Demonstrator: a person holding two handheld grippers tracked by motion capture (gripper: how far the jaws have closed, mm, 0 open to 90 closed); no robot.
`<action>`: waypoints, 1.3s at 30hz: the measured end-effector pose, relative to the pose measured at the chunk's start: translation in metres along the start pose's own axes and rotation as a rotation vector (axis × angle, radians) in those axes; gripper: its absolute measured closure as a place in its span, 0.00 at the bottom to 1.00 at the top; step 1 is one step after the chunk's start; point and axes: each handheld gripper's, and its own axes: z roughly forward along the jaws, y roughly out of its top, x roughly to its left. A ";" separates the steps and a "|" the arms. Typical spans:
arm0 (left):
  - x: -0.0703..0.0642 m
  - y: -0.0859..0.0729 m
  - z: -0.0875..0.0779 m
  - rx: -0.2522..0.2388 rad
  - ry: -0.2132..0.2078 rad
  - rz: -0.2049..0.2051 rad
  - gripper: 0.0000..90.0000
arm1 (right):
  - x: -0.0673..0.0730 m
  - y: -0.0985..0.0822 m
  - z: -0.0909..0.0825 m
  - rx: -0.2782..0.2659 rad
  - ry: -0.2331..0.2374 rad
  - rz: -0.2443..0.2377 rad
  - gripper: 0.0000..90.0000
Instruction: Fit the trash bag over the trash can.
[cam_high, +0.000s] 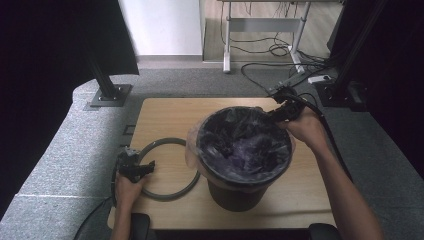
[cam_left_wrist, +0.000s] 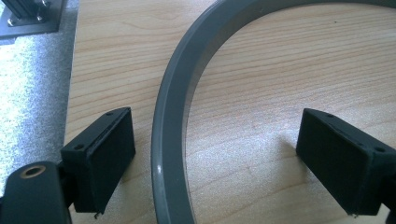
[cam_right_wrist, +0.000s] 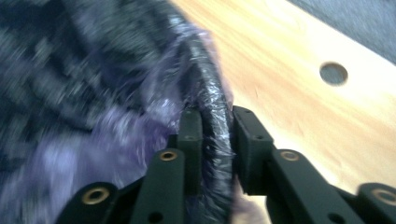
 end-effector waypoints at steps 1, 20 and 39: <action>0.000 0.000 0.000 0.000 0.000 0.000 0.13 | -0.001 0.003 0.003 -0.003 0.005 -0.003 0.77; 0.000 0.000 0.000 0.001 0.001 0.000 0.13 | 0.014 -0.048 -0.034 0.043 -0.063 0.059 0.72; 0.000 0.000 0.000 0.001 0.001 0.000 0.13 | 0.008 -0.012 -0.038 -0.158 -0.098 0.022 0.40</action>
